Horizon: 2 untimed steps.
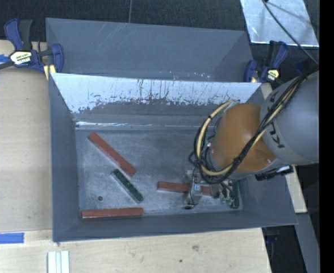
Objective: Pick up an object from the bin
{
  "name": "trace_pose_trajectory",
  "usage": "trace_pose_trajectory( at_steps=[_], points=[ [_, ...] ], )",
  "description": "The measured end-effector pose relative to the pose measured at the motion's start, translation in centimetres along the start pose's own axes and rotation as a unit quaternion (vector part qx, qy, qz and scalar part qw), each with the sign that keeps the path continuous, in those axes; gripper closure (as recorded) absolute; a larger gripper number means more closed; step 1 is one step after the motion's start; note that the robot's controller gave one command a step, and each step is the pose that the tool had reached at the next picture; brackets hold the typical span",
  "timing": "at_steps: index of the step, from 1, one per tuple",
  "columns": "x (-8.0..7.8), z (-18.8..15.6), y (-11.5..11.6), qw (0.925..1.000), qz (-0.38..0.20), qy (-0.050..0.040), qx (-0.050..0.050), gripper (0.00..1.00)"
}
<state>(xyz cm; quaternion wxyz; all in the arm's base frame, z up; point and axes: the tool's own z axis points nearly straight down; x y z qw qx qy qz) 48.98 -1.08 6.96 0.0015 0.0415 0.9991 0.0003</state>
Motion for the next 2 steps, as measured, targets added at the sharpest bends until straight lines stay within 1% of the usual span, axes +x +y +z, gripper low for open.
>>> trace_pose_trajectory(
  at_steps=[1,2],
  points=[
    [-0.1,-5.6,0.0,1.0,-0.002,0.0003,0.0,1.0],
    [-0.3,-9.5,-0.1,1.0,-0.003,-0.0021,0.0,1.0]
  ],
)
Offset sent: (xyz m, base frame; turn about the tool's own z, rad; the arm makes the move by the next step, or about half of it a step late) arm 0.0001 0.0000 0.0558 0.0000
